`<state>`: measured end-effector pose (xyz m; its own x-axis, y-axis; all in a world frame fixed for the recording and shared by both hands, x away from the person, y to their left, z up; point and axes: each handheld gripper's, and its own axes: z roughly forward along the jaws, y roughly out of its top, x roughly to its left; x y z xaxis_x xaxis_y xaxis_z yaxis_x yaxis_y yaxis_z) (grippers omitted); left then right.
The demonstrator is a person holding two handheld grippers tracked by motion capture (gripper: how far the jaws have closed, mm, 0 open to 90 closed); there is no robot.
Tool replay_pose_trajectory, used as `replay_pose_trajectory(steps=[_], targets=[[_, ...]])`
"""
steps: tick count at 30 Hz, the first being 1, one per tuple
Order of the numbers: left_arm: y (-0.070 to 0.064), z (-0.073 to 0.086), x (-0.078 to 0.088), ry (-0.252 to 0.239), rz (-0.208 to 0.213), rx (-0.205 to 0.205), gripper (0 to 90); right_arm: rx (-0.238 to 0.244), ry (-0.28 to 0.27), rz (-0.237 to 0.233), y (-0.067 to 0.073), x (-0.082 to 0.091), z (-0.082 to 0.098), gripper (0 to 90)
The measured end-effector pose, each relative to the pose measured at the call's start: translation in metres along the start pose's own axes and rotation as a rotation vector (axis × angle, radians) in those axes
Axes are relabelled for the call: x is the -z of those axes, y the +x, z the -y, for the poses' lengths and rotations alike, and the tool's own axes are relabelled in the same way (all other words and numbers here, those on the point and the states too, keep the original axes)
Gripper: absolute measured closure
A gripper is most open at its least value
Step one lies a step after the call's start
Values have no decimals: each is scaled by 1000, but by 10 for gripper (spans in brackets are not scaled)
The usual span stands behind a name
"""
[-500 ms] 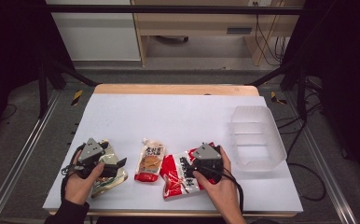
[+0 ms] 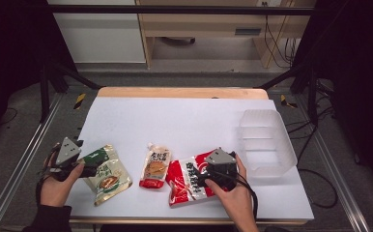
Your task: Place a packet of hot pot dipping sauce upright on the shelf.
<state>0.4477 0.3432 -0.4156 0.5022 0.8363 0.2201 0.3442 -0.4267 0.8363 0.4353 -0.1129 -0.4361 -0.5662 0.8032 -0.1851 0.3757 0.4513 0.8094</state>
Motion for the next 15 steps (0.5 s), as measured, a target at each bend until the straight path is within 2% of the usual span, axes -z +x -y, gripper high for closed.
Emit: replay_pose_trajectory(steps=[7, 10, 13, 15], targets=[[29, 18, 7, -9, -15, 90, 60, 20, -3, -7, 3, 8, 8, 55], [37, 29, 9, 13, -36, 124, 52, 25, 2, 3, 4, 11, 10, 67], [44, 37, 11, 8, -8, 166, 51, 38, -4, 19, 1, 9, 10, 83], [48, 42, 10, 19, 10, 170, 51, 17, 2, 16, 0, 7, 10, 86]])
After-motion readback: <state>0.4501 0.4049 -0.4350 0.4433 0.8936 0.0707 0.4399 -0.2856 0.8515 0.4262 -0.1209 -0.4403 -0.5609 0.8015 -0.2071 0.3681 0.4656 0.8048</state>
